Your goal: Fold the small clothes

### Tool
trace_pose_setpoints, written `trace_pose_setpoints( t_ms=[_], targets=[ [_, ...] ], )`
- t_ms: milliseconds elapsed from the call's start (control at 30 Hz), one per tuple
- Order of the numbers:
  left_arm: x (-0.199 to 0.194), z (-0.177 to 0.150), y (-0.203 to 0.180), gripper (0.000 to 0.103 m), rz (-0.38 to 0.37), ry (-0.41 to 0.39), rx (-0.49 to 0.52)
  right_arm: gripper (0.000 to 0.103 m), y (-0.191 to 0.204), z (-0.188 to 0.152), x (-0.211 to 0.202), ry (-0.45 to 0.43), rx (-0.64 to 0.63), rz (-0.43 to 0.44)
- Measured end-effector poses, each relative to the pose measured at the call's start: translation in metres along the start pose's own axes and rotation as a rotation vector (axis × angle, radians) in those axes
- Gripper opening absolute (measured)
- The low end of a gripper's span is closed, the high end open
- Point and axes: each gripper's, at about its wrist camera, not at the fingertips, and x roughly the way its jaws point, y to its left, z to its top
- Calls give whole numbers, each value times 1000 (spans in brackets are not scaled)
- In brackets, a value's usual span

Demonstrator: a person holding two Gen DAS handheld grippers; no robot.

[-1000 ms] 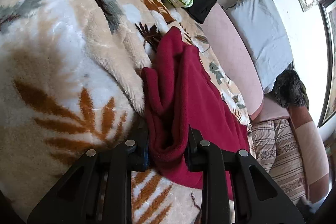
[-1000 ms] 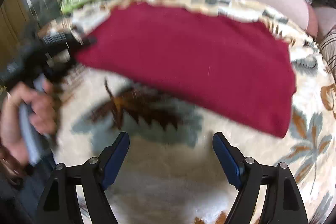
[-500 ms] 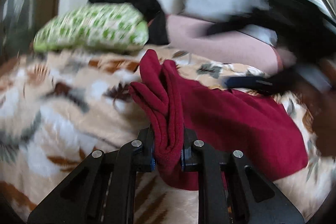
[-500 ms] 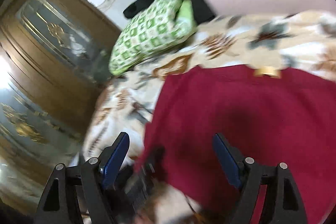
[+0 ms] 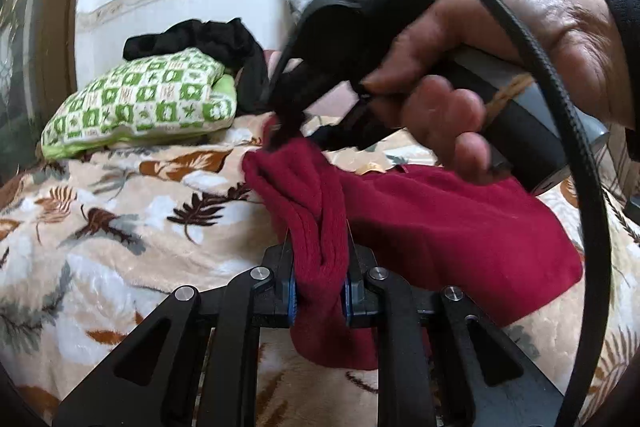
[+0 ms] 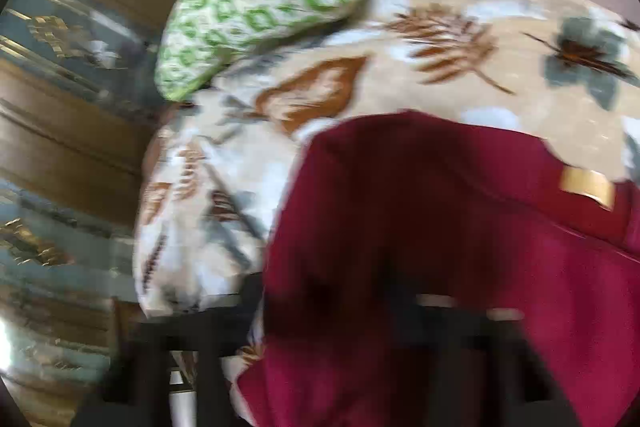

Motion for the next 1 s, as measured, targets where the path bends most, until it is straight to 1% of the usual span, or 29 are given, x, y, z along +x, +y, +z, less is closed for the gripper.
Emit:
trace_pose_setpoints(
  t_ms=[67,133,200,267,300,333,400,433,500,567,667,700,733,767,800,833,900,933,967,1000],
  targets=[
    [-9,4,-11,15,-18,-18,31,17,-9,-7,-19,-35,-5,-13],
    [-19,8,-29,15,-46,-36,83,16,-24,-20,-47,-76,-7,8],
    [-28,13,-54,15,-88,-50,147,16,-38,-30,-75,-112,-6,20],
    [-35,19,-82,15,-134,-59,193,16,-55,-40,-99,-136,9,35],
    [-36,22,-93,15,-154,-57,200,16,-65,-46,-113,-150,19,38],
    [-35,26,-108,15,-182,-47,200,16,-81,-54,-129,-162,35,42],
    [-35,32,-131,15,-212,-35,203,16,-100,-62,-148,-176,67,39],
    [-34,34,-140,15,-233,-25,197,16,-118,-68,-160,-181,94,38],
    [-28,36,-159,15,-264,9,178,16,-143,-77,-171,-183,132,31],
    [-20,33,-180,15,-272,43,185,16,-162,-85,-178,-179,157,25],
    [-4,23,-202,15,-279,113,195,16,-191,-93,-172,-175,185,-7],
    [2,21,-206,16,-281,136,201,16,-196,-95,-170,-177,191,-14],
    [7,15,-208,19,-302,166,202,16,-204,-98,-164,-187,189,-31],
    [13,9,-212,26,-358,219,197,17,-210,-100,-161,-190,192,-46],
    [15,4,-213,27,-403,263,195,18,-216,-103,-155,-194,209,-70],
    [15,2,-213,27,-422,280,196,18,-226,-108,-151,-198,240,-77],
    [6,-1,-205,27,-467,287,194,20,-239,-117,-153,-230,292,-46],
    [1,1,-197,27,-486,287,178,21,-244,-123,-161,-276,326,-44],
    [-7,5,-184,27,-510,282,148,22,-244,-129,-171,-317,335,-61],
    [-13,7,-175,27,-514,275,128,23,-241,-132,-180,-354,326,-81]
  ],
)
